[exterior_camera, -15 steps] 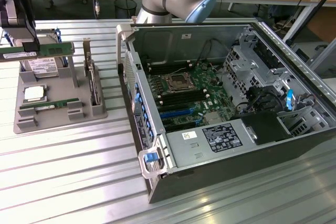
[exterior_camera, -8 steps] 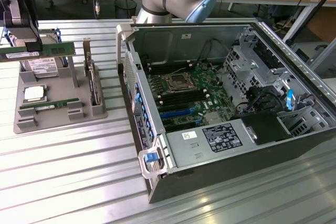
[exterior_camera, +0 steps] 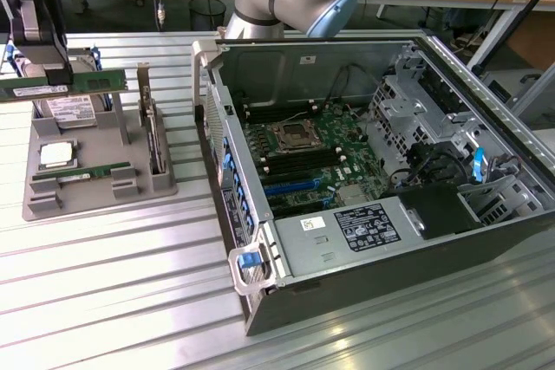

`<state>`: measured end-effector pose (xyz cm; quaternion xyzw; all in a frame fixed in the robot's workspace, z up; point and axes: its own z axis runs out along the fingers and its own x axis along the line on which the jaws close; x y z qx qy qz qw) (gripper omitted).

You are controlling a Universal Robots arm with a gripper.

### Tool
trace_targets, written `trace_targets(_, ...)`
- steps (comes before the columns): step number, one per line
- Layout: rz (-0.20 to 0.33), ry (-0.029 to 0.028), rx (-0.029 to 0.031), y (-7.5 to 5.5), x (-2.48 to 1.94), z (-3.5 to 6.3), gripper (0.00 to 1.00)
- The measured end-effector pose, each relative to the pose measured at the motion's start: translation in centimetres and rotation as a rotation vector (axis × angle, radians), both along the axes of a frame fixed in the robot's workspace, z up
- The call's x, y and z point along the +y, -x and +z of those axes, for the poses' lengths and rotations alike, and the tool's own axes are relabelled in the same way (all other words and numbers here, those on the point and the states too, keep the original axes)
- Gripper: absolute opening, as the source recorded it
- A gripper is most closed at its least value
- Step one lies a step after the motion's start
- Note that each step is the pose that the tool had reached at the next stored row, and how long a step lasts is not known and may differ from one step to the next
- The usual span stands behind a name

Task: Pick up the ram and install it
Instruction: 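Pick up the ram and move it above insertion slot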

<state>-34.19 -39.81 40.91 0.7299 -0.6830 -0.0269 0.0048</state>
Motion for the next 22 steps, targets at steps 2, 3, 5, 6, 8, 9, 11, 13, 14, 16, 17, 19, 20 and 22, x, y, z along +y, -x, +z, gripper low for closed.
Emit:
trace_targets(2, 0.000, 0.0000, 0.0001, -0.1, 0.00, 0.00, 0.13)
trace_targets(3, 0.000, 0.0000, 0.0000, -0.1, 0.00, 0.00, 0.13)
trace_targets(5, 0.000, 0.0000, 0.0000, -0.2, 0.00, 0.00, 0.13)
trace_targets(6, 0.000, 0.0000, 0.0000, -0.3, 0.00, 0.00, 0.13)
trace_targets(8, 0.000, 0.0000, 0.0001, -0.3, 0.00, 0.00, 0.13)
trace_targets(9, 0.000, -0.0001, 0.0000, -0.4, 0.00, 0.00, 0.13)
trace_targets(11, 0.000, 0.0000, 0.0001, -0.5, 0.00, 0.00, 0.13)
trace_targets(13, 0.000, -0.0001, 0.0000, -0.6, 0.00, 0.00, 0.13)
trace_targets(14, 0.000, 0.0000, 0.0001, -0.7, 0.00, 0.00, 0.13)
trace_targets(16, 0.000, 0.0000, 0.0001, -1.0, 0.00, 0.00, 0.13)
trace_targets(17, 0.000, 0.0000, 0.0001, -1.2, 0.00, 0.00, 0.13)
trace_targets(19, 0.000, -0.0001, 0.0000, -1.7, 0.00, 0.00, 0.13)
trace_targets(20, 0.000, 0.0000, 0.0001, -1.9, 0.00, 0.00, 0.13)
trace_targets(22, 0.000, 0.0000, 0.0001, -2.1, 0.00, 0.00, 0.13)
